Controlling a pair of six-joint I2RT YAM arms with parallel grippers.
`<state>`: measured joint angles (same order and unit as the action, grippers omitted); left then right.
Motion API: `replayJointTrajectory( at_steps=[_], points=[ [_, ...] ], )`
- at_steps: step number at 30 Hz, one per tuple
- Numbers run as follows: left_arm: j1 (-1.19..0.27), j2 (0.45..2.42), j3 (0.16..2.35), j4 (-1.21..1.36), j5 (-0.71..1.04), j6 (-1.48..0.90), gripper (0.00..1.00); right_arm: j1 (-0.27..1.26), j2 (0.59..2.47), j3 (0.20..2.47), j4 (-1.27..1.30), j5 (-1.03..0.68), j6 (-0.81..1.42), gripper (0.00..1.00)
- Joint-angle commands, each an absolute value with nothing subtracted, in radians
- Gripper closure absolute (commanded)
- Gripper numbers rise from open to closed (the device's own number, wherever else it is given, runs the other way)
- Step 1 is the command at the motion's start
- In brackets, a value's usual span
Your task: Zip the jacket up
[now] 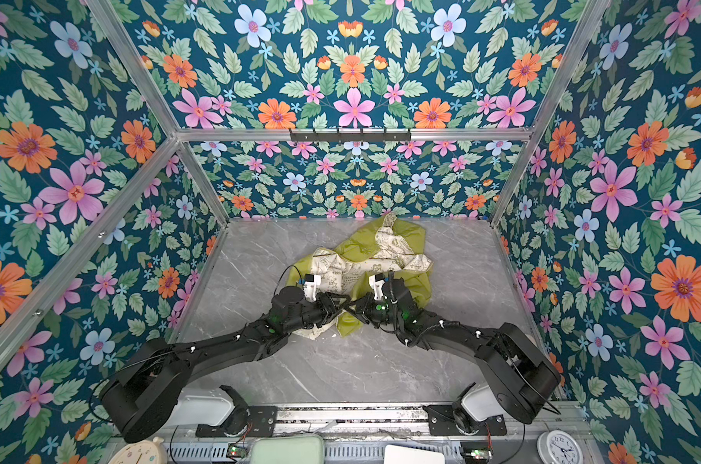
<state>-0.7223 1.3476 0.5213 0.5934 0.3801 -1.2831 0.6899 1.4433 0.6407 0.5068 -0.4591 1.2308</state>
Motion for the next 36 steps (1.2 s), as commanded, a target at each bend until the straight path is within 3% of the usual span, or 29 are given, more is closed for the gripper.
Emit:
replayJointTrajectory(
  at_steps=[1,12,22,30,36],
  points=[
    [-0.719,1.339,0.521,0.577,0.397,-1.271,0.61,0.689,1.441,0.637,0.537,-0.446,1.244,0.98],
    [-0.657,1.234,0.522,0.362,0.364,-1.173,0.51,0.69,1.428,0.608,0.53,-0.45,1.244,1.0],
    [-0.47,0.842,0.463,-0.21,0.213,-0.991,0.37,0.736,1.488,0.662,0.542,-0.388,1.163,1.0],
    [-0.468,0.753,0.324,-0.231,0.116,-1.029,0.39,0.782,1.629,0.723,0.649,-0.363,1.15,1.0],
    [-0.465,0.836,0.269,-0.005,0.099,-1.034,0.37,0.803,1.738,0.765,0.695,-0.349,1.159,1.0]
  ],
)
